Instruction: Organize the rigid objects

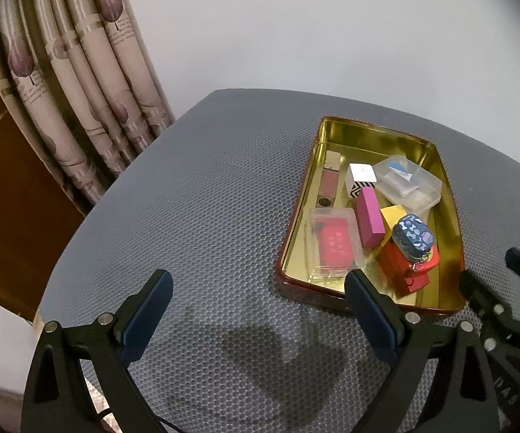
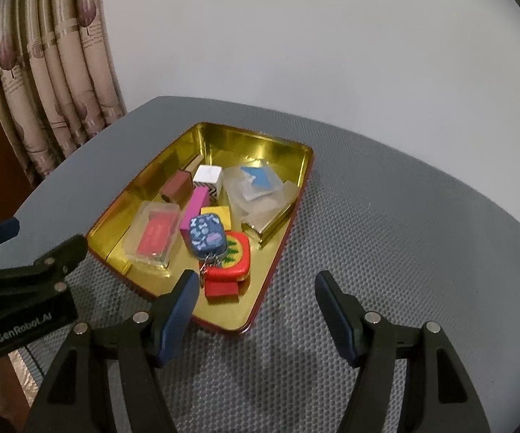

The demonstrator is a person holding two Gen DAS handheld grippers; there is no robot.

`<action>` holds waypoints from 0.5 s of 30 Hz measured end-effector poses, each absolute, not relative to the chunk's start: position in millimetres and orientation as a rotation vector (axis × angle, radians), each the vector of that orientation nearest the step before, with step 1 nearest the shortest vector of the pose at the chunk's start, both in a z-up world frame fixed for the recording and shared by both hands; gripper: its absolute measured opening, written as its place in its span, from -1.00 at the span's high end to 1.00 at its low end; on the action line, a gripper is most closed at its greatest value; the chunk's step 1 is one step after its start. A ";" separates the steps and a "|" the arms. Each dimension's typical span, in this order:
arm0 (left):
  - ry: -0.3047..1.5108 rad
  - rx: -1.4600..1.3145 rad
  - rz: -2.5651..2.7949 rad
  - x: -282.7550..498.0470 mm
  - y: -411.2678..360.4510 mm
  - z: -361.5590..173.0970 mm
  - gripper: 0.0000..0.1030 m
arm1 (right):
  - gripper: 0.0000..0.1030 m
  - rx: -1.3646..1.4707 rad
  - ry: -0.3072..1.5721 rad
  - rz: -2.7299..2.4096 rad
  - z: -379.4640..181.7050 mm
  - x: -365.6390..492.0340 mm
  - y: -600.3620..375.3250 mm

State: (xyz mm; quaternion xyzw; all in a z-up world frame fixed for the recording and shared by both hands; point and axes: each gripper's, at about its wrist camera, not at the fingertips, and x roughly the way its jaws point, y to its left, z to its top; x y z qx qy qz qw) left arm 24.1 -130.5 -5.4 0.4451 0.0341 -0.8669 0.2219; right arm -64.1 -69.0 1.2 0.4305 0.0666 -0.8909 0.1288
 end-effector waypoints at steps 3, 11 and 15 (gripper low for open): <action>0.090 1.233 -2.394 24.0 -130.3 -5.9 -0.84 | -0.33 1.258 0.194 -2.575 -1.9 -61.5 -72.5; 0.088 1.234 -2.399 24.8 -128.4 -5.3 -0.84 | -0.33 1.261 0.205 -2.559 -5.2 -56.8 -79.3; 0.091 1.226 -2.405 25.7 -127.9 -4.6 -0.84 | -0.33 1.256 0.205 -2.555 -4.7 -55.9 -80.8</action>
